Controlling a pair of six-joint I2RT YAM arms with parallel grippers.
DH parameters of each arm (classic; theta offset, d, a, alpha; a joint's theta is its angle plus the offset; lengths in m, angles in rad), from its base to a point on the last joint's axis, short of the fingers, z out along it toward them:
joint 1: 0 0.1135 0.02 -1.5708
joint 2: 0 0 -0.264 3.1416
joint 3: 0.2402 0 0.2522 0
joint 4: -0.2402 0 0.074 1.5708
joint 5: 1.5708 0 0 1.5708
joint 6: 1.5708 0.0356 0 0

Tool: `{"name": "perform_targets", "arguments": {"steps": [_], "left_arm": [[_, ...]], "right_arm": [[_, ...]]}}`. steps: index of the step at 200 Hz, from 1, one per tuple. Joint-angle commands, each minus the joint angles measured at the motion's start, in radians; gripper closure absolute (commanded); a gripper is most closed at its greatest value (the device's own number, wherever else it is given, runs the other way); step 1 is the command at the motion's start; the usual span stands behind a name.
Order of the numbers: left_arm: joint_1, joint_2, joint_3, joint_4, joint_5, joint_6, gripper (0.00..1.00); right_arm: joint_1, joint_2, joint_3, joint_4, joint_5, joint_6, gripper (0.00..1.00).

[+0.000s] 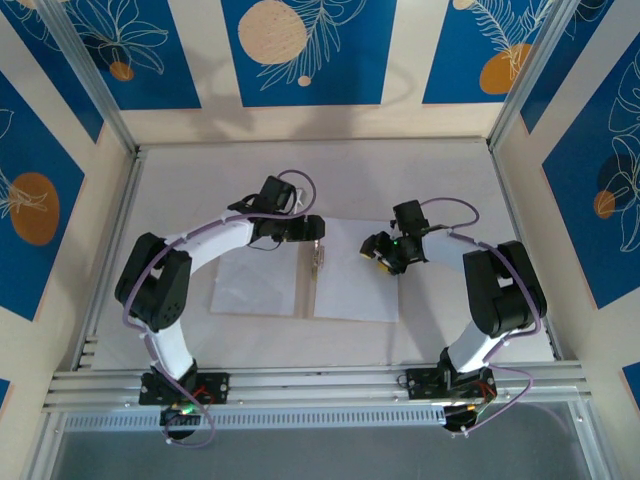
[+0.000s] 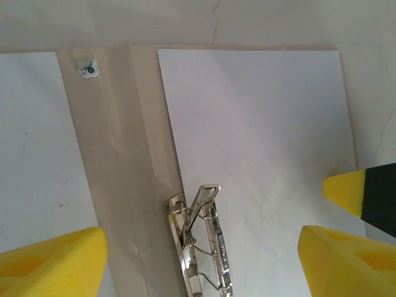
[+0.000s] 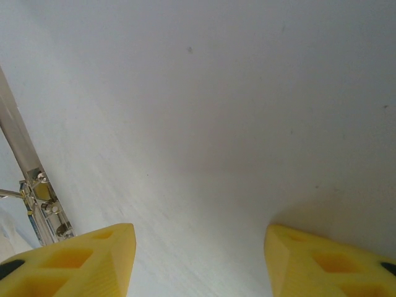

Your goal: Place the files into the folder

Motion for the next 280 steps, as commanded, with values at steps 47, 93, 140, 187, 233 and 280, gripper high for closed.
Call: {"name": "perform_targets", "arguments": {"steps": [47,93,140,187,233,280], "left_arm": [[0.010,0.025,0.034,0.014,0.041,-0.012,0.20],[0.017,0.023,0.044,-0.018,0.045,0.001,0.20],[0.087,-0.111,-0.011,-0.187,-0.056,0.031,0.21],[0.160,-0.243,-0.192,-0.183,-0.020,0.015,0.21],[0.160,-0.215,-0.215,-0.023,0.160,0.059,0.23],[0.142,-0.004,-0.050,0.066,0.316,0.088,0.23]], "right_arm": [[-0.005,0.021,0.029,-0.026,-0.027,-0.009,0.43],[-0.006,-0.012,0.027,-0.022,-0.032,-0.025,0.42],[-0.007,-0.135,0.084,-0.155,-0.006,-0.084,0.41],[-0.005,-0.278,0.093,-0.243,-0.030,-0.081,0.41],[0.012,-0.376,0.071,-0.289,-0.100,-0.058,0.41],[0.016,-0.470,0.019,-0.318,-0.161,-0.041,0.41]]}}
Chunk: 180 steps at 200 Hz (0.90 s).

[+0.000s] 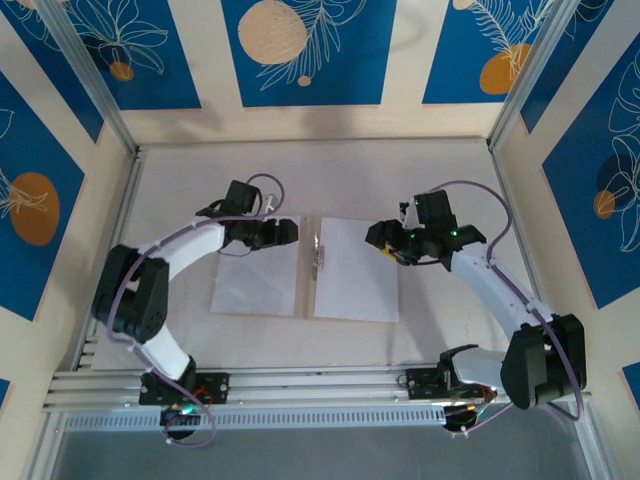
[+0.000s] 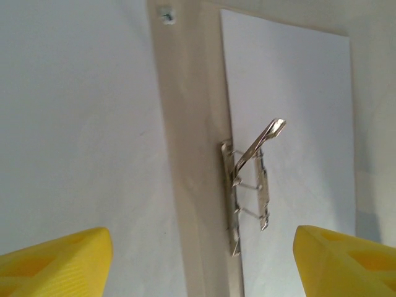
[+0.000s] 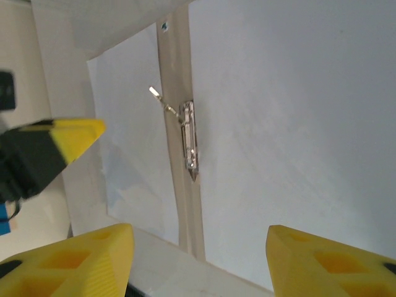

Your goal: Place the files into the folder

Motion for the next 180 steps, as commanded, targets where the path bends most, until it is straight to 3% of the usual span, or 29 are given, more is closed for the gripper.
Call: {"name": "perform_targets", "arguments": {"steps": [1,76,115,180], "left_arm": [[-0.015,0.096,0.102,0.074,0.124,0.040,0.23],[-0.046,0.327,0.280,0.166,0.279,0.068,0.17],[-0.070,0.349,0.289,0.213,0.374,0.066,0.17],[-0.076,0.268,0.219,0.258,0.438,0.041,0.17]], "right_arm": [[0.006,-0.049,-0.034,-0.054,-0.062,0.015,0.41],[0.004,-0.134,-0.087,-0.093,-0.110,0.015,0.40],[0.001,-0.151,-0.098,-0.093,-0.116,0.014,0.40],[-0.001,-0.152,-0.106,-0.090,-0.122,0.023,0.40]]}}
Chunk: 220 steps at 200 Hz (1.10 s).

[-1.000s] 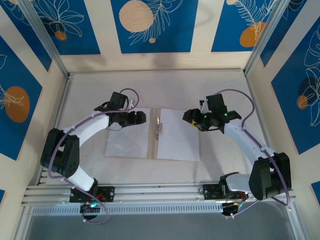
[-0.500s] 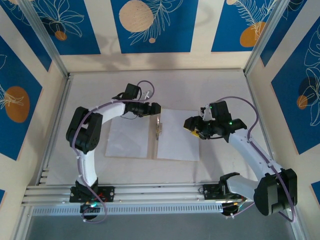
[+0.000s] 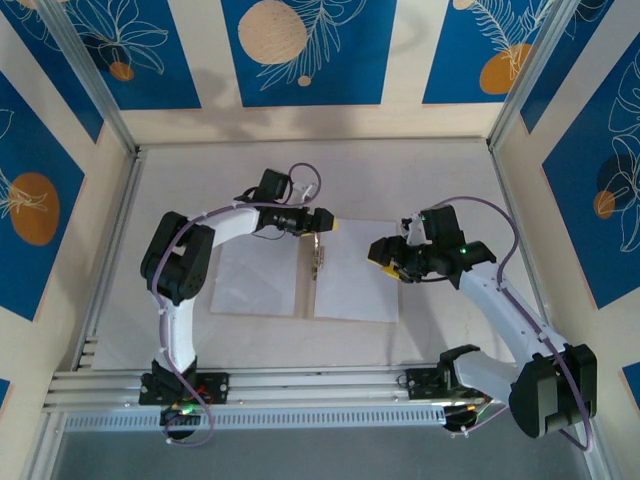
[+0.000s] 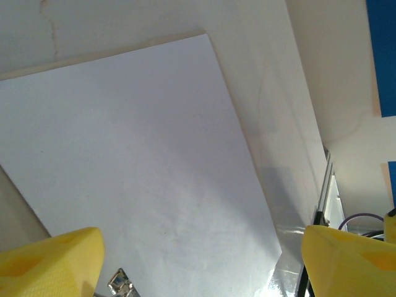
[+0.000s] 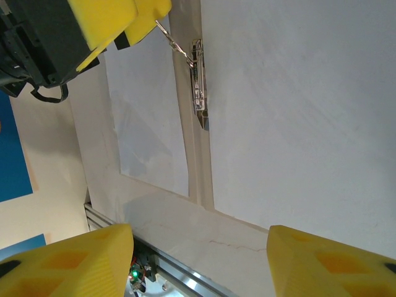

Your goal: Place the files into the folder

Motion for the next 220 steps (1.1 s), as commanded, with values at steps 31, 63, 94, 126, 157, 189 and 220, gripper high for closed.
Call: {"name": "perform_targets", "arguments": {"steps": [31,63,94,126,157,189,220], "left_arm": [[-0.011,-0.108,-0.087,0.073,0.115,-0.021,0.17],[-0.028,-0.159,-0.145,0.060,0.123,-0.017,0.17],[-0.040,-0.225,-0.193,0.010,0.105,0.006,0.17],[-0.029,-0.354,-0.214,-0.143,-0.058,0.053,0.17],[0.030,-0.497,-0.284,-0.267,-0.288,0.031,0.20],[0.087,-0.596,-0.376,-0.406,-0.493,-0.001,0.22],[0.115,-0.643,-0.467,-0.488,-0.635,-0.023,0.25]], "right_arm": [[-0.003,-0.025,-0.024,-0.020,-0.027,0.016,0.40],[-0.006,-0.033,-0.029,-0.023,-0.025,0.019,0.40],[-0.007,-0.037,-0.034,-0.024,-0.028,0.026,0.40],[-0.008,-0.038,-0.028,-0.032,-0.033,0.035,0.40],[-0.007,-0.038,-0.015,-0.051,-0.029,0.039,0.40],[-0.004,-0.040,-0.005,-0.064,-0.025,0.042,0.40],[0.000,-0.038,0.007,-0.072,-0.016,0.047,0.41]]}}
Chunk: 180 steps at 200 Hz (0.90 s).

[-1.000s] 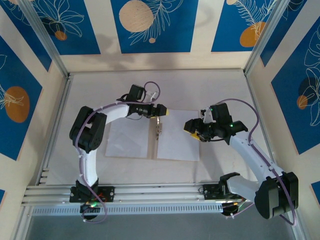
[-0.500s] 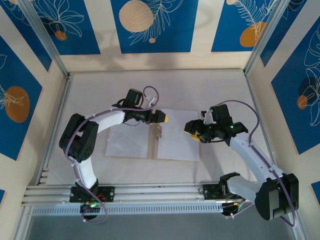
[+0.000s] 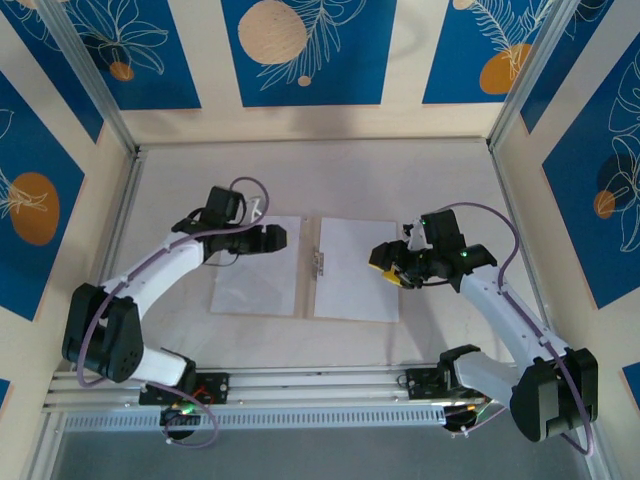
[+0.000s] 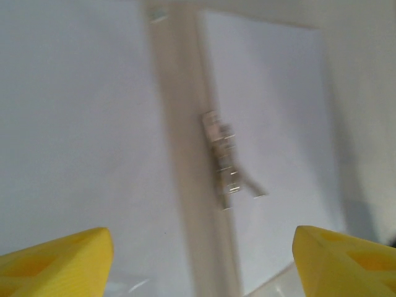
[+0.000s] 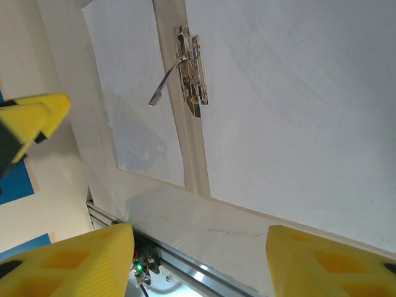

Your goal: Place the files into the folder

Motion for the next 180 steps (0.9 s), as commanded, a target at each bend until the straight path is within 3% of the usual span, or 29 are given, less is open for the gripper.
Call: {"name": "perform_targets", "arguments": {"steps": [1,44,180], "left_arm": [[0.018,-0.031,-0.074,-0.138,-0.177,-0.022,0.25],[0.025,-0.031,-0.180,-0.138,-0.217,-0.055,0.33],[-0.002,0.038,-0.270,0.018,-0.093,-0.092,0.38]], "right_arm": [[0.003,-0.016,0.027,-0.034,-0.012,0.013,0.41],[0.040,0.011,0.073,-0.082,0.044,0.010,0.42],[0.162,0.137,0.186,-0.128,0.169,0.016,0.42]]}}
